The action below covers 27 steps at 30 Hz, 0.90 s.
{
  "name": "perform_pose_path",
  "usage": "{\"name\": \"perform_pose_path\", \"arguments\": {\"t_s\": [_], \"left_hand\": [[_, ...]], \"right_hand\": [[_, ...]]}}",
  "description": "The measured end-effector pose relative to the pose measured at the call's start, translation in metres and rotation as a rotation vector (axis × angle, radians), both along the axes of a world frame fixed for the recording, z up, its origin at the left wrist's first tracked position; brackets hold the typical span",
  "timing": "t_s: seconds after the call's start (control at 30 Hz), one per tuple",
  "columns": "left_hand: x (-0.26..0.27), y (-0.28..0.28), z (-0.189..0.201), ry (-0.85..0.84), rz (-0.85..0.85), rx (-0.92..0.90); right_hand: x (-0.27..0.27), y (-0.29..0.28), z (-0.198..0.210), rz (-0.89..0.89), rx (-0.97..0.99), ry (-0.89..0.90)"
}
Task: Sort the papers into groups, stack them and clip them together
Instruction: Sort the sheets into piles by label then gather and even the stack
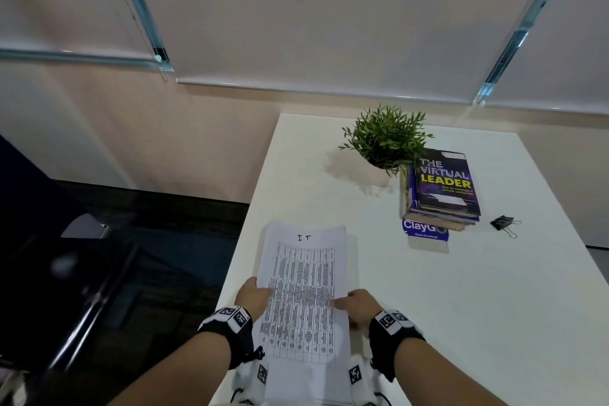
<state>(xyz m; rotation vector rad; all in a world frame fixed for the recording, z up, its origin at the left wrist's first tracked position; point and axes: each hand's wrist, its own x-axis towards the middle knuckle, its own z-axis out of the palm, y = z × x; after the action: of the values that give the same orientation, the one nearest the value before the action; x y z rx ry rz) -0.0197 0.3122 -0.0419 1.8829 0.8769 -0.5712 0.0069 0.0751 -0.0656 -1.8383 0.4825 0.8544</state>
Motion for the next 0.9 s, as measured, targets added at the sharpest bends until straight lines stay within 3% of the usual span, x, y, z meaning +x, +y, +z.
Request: {"name": "perform_pose_path", "arguments": {"t_s": [0.13, 0.27, 0.4, 0.6, 0.73, 0.9], "left_hand": [[-0.001, -0.032, 0.024, -0.156, -0.061, -0.037], [0.009, -0.076, 0.046, -0.32, -0.096, -0.081], [0.016, -0.128, 0.077, -0.5, -0.152, -0.164], [0.02, -0.205, 0.119, -0.672, -0.135, -0.232], [0.015, -0.238, 0.127, -0.724, -0.054, -0.292], [-0.002, -0.264, 0.122, -0.657, 0.072, -0.371]], "right_hand": [[0.0, -0.022, 0.003, -0.066, 0.054, 0.041], [0.007, -0.076, 0.003, -0.276, 0.177, 0.032], [0.012, -0.14, 0.051, -0.293, 0.255, -0.092], [0.013, -0.215, 0.118, -0.389, 0.288, -0.477], [0.011, -0.245, 0.129, -0.343, 0.308, -0.596], [-0.002, -0.261, 0.112, -0.202, 0.303, -0.541]]}}
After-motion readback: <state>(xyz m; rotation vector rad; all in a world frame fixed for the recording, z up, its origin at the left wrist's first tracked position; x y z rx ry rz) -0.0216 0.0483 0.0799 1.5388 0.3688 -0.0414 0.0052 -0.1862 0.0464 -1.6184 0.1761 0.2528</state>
